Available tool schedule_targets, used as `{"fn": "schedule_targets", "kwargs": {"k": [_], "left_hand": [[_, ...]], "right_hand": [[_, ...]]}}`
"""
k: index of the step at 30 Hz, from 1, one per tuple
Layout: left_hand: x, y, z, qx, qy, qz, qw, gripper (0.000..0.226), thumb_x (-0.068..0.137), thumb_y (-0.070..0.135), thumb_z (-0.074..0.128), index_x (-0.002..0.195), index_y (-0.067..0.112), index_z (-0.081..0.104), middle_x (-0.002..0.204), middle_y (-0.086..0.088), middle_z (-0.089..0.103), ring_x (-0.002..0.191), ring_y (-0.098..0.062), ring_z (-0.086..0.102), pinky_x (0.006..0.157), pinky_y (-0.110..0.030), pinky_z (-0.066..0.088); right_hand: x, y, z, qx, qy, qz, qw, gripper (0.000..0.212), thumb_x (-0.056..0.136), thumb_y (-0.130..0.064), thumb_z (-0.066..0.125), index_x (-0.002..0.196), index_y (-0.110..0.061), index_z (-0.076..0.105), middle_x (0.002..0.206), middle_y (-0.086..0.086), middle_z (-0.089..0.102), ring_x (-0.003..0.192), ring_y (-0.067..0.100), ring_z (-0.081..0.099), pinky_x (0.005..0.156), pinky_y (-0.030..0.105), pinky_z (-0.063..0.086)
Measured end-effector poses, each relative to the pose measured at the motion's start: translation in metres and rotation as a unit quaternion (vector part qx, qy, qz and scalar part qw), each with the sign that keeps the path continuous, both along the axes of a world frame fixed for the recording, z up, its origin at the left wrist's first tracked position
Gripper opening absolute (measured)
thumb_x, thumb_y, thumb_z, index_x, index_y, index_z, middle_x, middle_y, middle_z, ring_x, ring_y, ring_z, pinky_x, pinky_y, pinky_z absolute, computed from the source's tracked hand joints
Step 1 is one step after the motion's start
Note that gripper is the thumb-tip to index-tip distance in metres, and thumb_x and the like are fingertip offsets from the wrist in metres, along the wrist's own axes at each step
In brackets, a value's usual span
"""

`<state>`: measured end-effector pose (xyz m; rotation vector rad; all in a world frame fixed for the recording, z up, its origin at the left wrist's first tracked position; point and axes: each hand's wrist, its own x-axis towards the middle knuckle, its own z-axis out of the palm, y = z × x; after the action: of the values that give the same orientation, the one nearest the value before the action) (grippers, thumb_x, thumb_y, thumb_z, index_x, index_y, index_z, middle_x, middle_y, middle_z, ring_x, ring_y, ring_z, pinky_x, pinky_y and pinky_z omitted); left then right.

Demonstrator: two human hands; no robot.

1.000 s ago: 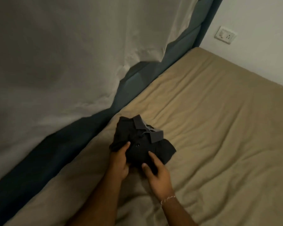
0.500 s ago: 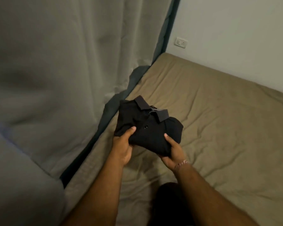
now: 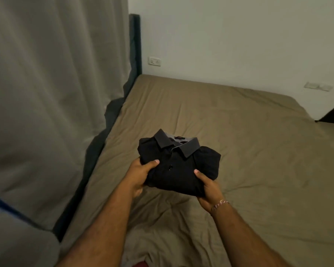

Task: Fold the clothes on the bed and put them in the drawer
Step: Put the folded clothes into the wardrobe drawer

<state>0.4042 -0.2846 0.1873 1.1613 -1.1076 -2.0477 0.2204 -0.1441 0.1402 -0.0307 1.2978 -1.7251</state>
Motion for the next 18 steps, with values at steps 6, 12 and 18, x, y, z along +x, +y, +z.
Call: {"fn": "schedule_targets", "kwargs": {"k": [6,12,18], "left_hand": [[-0.130,0.092,0.006,-0.002,0.001,-0.033,0.999,0.018,0.100,0.012,0.065,0.116,0.020,0.068,0.106,-0.006,0.078,0.097,-0.031,0.075,0.084,-0.048,0.061],[-0.260,0.202,0.005,-0.028,-0.017,-0.139,0.990,0.018,0.106,0.017,0.056,0.118,0.027,0.067,0.112,-0.005,0.076,0.101,-0.031,0.073,0.073,-0.041,0.060],[-0.375,0.324,-0.007,-0.061,-0.051,-0.293,0.953,0.026,0.107,0.020,0.055,0.130,0.016,0.065,0.119,-0.011,0.074,0.104,-0.034,0.071,0.066,-0.036,0.056]], "right_hand": [[-0.110,0.107,0.017,-0.002,0.023,-0.067,0.997,0.041,0.093,-0.006,0.071,0.133,-0.008,0.065,0.127,0.013,0.072,0.115,0.034,0.070,0.097,0.051,0.056],[-0.201,0.245,0.020,0.013,0.039,-0.169,0.985,0.042,0.093,-0.007,0.071,0.134,-0.010,0.064,0.126,0.011,0.073,0.113,0.032,0.071,0.095,0.050,0.058],[-0.245,0.392,0.005,0.031,0.020,-0.341,0.939,0.043,0.091,-0.005,0.072,0.133,-0.012,0.065,0.125,0.012,0.073,0.114,0.033,0.071,0.099,0.053,0.055]]}}
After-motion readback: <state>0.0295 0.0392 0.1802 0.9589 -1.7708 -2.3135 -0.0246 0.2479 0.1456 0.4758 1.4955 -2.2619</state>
